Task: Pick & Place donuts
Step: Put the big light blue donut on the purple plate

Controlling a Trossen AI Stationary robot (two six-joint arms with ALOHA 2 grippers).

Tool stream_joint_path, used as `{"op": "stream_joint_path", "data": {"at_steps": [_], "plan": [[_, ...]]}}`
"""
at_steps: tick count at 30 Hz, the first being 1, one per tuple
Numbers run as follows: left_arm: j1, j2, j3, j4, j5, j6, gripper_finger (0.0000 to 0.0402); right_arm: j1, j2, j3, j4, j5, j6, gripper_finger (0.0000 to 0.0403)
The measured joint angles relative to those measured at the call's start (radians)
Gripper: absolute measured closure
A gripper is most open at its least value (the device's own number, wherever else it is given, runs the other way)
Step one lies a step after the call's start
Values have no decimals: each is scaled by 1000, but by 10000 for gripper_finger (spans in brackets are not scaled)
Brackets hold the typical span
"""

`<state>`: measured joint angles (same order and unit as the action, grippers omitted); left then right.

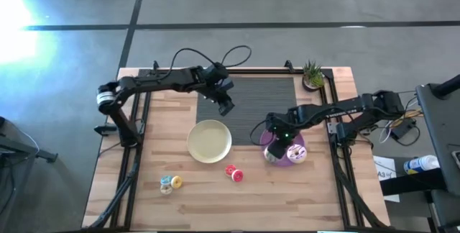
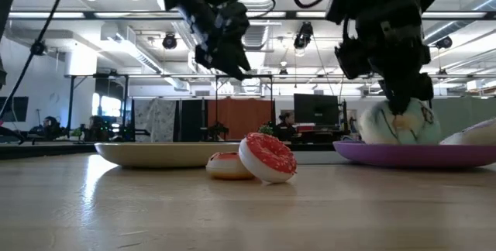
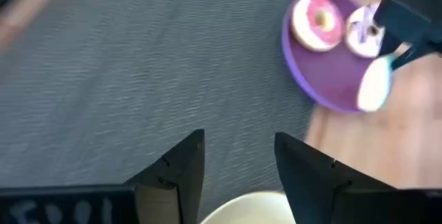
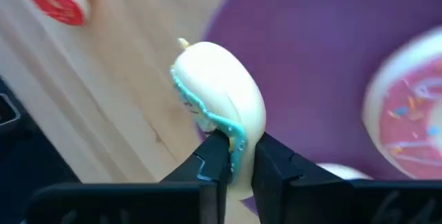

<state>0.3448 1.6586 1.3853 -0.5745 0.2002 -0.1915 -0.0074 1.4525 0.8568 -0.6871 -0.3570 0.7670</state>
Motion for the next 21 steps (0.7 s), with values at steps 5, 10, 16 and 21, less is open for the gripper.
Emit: {"op": "stream_joint_path", "data": {"at_steps": [5,10,16,21], "plan": [[-11,-65,0,-51,-72,33,252,0,1,-12,-1,36,1,313],[-13,-109,0,-75,-104,32,252,0,2,1,-11,79,19,257],[-14,-139,0,-151,-165,32,252,0,1,4,-35,134,11,193],[-16,-148,0,-234,-214,34,252,0,-2,9,-142,199,8,144]]}}
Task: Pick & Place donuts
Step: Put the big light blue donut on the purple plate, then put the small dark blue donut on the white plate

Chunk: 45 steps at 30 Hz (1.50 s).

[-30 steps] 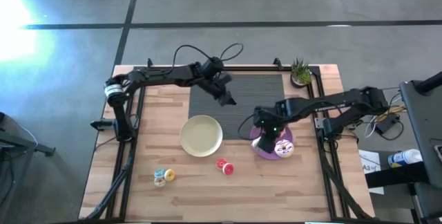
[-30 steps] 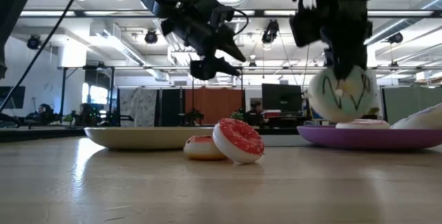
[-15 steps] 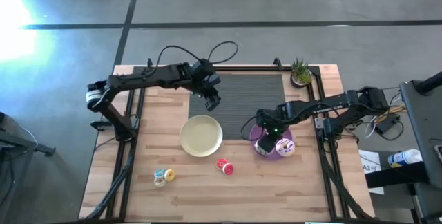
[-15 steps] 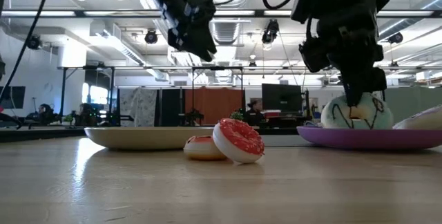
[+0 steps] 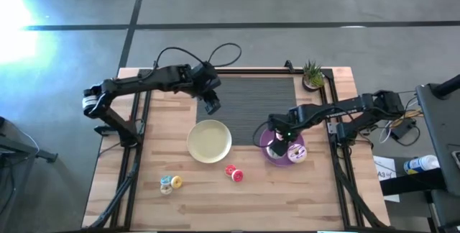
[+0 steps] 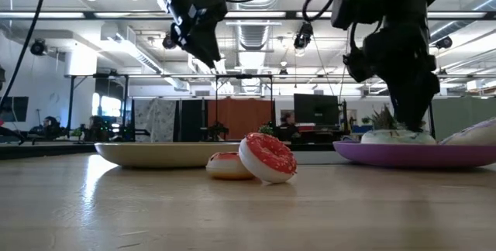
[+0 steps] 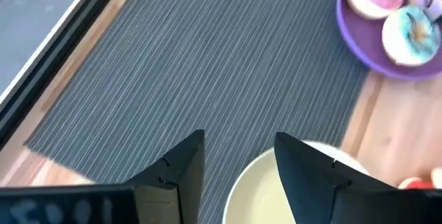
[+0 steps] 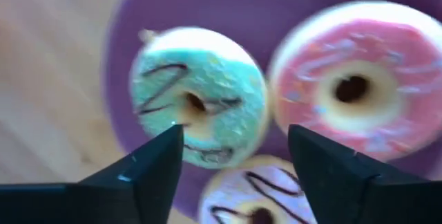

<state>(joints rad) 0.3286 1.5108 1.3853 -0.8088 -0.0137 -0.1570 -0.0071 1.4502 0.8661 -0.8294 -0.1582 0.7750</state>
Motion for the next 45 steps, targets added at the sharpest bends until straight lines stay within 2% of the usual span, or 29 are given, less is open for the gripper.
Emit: {"op": "stream_joint_path", "data": {"at_steps": [4,9,14,19,23,28,32,37,40,45], "plan": [[-14,0,0,-83,-5,41,252,13,-16,32,-78,132,-49,114],[-57,-11,-42,-212,-5,97,252,48,-64,97,-87,318,-128,94],[-123,-84,-218,-314,-5,45,252,74,-111,147,-84,454,-211,95],[-233,-215,-434,-308,5,-113,252,71,-135,151,-76,477,-288,104],[-392,-317,-555,-307,20,-262,252,73,-129,146,-71,476,-338,110],[-678,-397,-629,-269,18,-535,252,71,-113,145,-57,476,-381,112],[-933,-391,-644,-168,-16,-728,252,71,-111,145,-31,479,-414,110],[-1212,-326,-626,-100,-153,-862,252,63,-111,144,-6,500,-442,115],[-1292,-266,-603,-98,-168,-892,252,53,-110,144,2,501,-443,115],[-1312,-176,-580,-42,-169,-892,252,36,-110,144,10,502,-443,113]]}}
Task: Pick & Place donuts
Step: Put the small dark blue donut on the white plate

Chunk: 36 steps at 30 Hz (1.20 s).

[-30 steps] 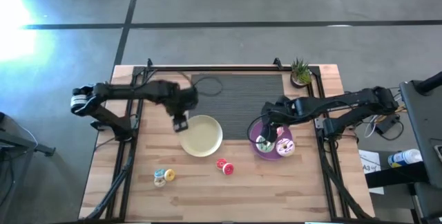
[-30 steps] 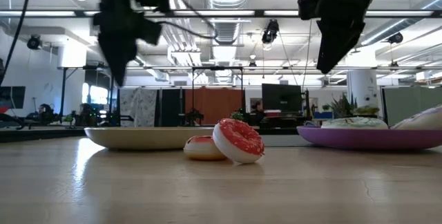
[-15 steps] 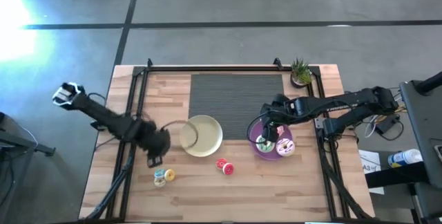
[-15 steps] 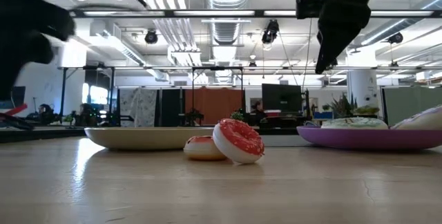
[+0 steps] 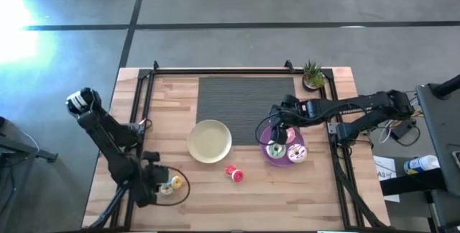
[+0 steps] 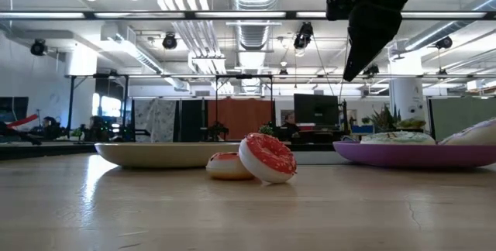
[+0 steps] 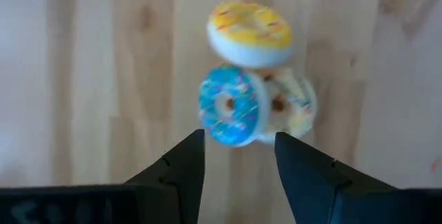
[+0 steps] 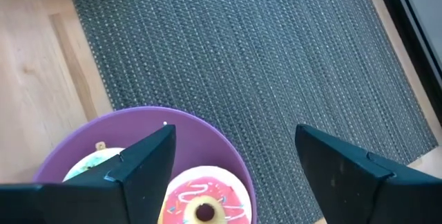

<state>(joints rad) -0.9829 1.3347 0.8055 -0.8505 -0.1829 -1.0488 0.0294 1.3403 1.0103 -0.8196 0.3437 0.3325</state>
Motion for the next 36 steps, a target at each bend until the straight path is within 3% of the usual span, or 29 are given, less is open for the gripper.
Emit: {"op": "stream_joint_path", "data": {"at_steps": [4,13,21,27,32,36], "plan": [[0,52,0,85,0,6,252,0,0,0,0,0,1,117],[3,132,-10,66,0,-21,255,0,0,0,3,0,8,115],[25,147,-9,59,2,-4,329,0,0,0,6,-1,8,119],[55,87,-5,-30,10,43,392,0,0,0,6,-3,-12,124],[111,-6,-1,-106,9,61,397,-5,0,0,6,-3,-48,129],[201,-78,-4,-233,-50,114,399,-21,0,0,7,-2,-49,133]]}}
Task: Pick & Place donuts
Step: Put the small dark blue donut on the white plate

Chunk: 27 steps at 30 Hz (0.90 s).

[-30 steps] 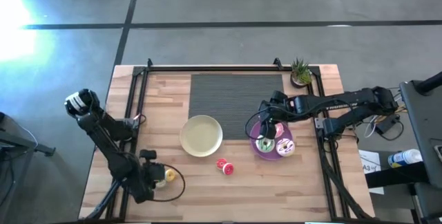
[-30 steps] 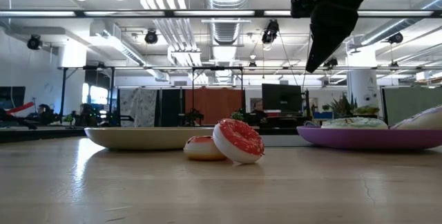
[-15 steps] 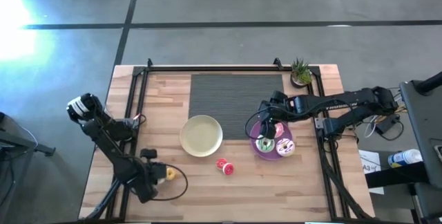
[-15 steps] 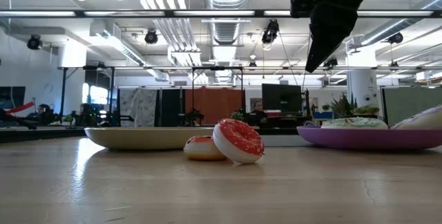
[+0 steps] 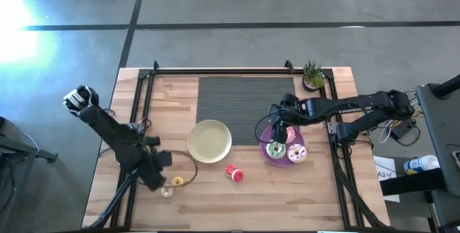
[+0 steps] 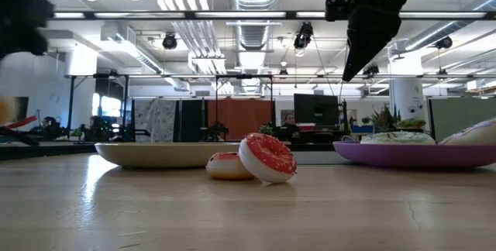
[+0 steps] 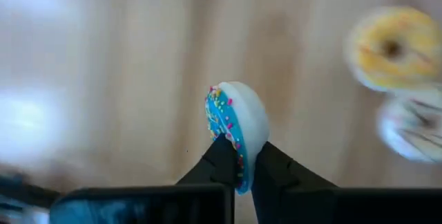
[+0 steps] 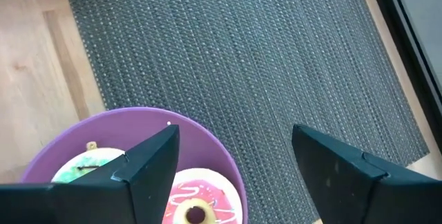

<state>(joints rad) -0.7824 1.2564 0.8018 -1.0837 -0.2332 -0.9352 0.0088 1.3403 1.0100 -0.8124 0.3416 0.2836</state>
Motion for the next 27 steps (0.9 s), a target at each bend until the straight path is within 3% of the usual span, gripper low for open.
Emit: {"op": "stream_joint_path", "data": {"at_steps": [6,14,19,24,27], "plan": [[242,-71,-24,50,-103,384,399,-27,0,0,1,0,-8,139],[571,1,-74,413,-42,1023,399,-29,1,0,3,-1,-3,148],[615,94,-75,493,-19,1196,399,-29,1,0,0,-2,13,152],[596,155,-75,573,-157,1265,399,-29,1,0,-11,-3,47,152],[597,160,-74,607,-172,1273,399,-29,1,0,-13,-3,48,155]]}}
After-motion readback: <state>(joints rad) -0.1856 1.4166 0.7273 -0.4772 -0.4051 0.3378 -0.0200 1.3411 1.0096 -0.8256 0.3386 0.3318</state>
